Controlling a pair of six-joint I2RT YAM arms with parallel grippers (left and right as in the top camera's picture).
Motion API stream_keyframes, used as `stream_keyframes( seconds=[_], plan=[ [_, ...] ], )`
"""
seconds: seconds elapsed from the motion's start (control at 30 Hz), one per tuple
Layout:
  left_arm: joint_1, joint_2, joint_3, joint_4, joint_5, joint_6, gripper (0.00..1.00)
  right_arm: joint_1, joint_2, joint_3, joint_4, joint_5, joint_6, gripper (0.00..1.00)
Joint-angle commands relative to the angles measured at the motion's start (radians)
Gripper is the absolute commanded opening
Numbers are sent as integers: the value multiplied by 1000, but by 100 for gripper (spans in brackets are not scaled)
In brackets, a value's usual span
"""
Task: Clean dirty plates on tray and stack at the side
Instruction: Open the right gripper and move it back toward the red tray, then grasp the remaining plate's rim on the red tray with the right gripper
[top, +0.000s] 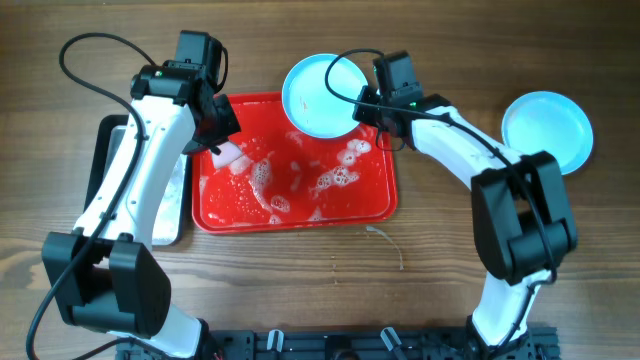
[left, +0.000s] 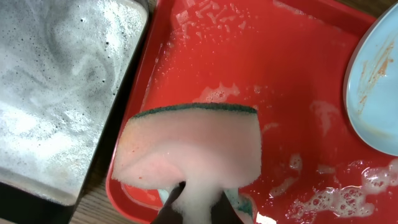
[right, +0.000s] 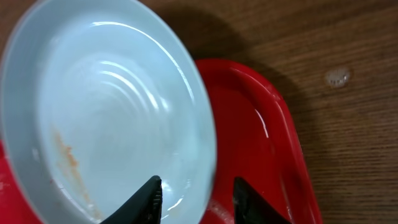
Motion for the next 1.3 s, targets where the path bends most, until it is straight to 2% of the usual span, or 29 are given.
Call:
stream_keyframes(
  seconds=[0.0, 0.07, 0.23, 0.3, 0.47, 0.67, 0.77, 0.8, 0.9, 1.07, 1.27],
  plan=[
    [3, -8, 10, -1, 9, 5, 4, 5, 38, 4, 14, 24, 33, 35],
    [3, -8, 10, -1, 9, 5, 4, 10, 50, 4, 9, 23, 52, 31],
    [3, -8, 10, -1, 9, 5, 4, 19, 58, 4, -29, 12, 51, 8],
    [3, -8, 10, -1, 9, 5, 4, 24, 58, 4, -50, 3, 51, 4],
    [3, -8, 10, -1, 9, 5, 4, 45, 57, 4, -156, -54, 25, 4],
    [3, -8, 10, -1, 9, 5, 4, 74, 53, 4, -282, -260, -35, 6],
    [3, -8, 10, -1, 9, 5, 4, 80, 38, 4, -318, -301, -59, 15],
    [3, -8, 10, -1, 9, 5, 4, 81, 30, 4, -316, -288, -67, 22],
    [3, -8, 10, -1, 9, 5, 4, 81, 8, 4, -243, -242, -120, 28],
    [3, -8, 10, -1, 9, 5, 4, 81, -3, 4, -142, -121, -167, 29],
    [3, -2, 8, -1, 9, 5, 4, 80, -3, 12, -72, -65, -352, 32]
  ],
)
